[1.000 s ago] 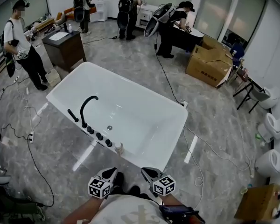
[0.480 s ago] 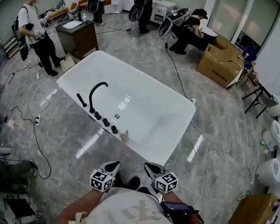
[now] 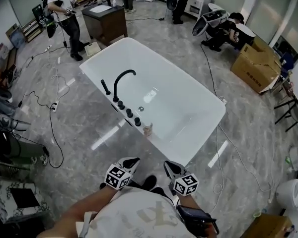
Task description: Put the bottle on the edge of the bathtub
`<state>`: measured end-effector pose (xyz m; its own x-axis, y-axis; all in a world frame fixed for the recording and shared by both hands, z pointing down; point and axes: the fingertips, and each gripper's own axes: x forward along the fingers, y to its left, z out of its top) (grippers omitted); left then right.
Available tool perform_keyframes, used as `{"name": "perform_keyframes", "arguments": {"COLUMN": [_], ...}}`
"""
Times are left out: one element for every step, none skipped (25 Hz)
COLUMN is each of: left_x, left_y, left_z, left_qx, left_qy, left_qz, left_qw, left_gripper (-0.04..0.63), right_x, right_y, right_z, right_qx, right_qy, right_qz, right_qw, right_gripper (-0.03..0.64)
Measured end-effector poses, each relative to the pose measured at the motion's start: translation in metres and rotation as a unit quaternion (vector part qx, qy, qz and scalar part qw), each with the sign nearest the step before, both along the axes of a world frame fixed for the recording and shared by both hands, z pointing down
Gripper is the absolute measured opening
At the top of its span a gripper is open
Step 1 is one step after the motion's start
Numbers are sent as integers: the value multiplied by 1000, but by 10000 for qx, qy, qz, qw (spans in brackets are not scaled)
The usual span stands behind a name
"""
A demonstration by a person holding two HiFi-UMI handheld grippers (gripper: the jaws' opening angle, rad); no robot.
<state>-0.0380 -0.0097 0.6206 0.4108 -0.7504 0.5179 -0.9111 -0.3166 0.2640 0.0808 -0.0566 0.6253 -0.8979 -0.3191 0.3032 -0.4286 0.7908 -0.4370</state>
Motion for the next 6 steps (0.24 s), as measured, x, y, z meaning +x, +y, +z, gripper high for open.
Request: {"name": "perform_keyframes", "arguments": {"left_x": [0, 0, 0, 1, 1, 2], "left_y": [0, -1, -3, -5, -8, -10], "left_z": [0, 0, 0, -1, -1, -1], "left_qx": [-5, -1, 11, 24, 36, 48], "left_qy": [-12, -18, -17, -13, -10, -7], "left_qz": [5, 11, 17, 22, 27, 31], "left_qw": [10000, 10000, 10000, 10000, 10000, 10000], "left_gripper": [14, 14, 14, 14, 14, 14], "right_x": [-1, -2, -2, -2, -2, -2], "right_y": [0, -1, -2, -3, -5, -7], "right_z": [1, 2, 3, 4, 5, 6], "right_qx": [-13, -26, -36, -42, -44, -47], "right_qy": [-5, -10, -12, -10, -4, 2], "right_qz": [-5, -9, -15, -23, -34, -46], "right_qw": [10000, 10000, 10000, 10000, 10000, 10000], "right_gripper": [6, 6, 6, 6, 6, 6]}}
